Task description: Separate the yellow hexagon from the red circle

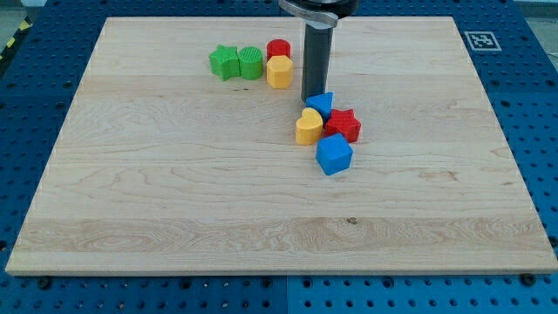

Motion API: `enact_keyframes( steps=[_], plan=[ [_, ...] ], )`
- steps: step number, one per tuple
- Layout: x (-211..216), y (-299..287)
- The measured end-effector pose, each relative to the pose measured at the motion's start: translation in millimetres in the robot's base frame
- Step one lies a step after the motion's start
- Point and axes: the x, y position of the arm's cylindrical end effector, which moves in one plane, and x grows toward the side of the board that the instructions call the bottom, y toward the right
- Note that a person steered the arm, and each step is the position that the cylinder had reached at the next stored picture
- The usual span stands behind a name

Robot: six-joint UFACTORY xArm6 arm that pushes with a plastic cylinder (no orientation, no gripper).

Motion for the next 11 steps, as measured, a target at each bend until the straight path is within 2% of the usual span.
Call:
enact_keyframes(
  steps=[2, 4, 5, 8, 11],
  plan=[
    [-16, -80],
    [-47, -95],
    [-59, -94],
    [-58, -39],
    [-57, -24]
  ],
)
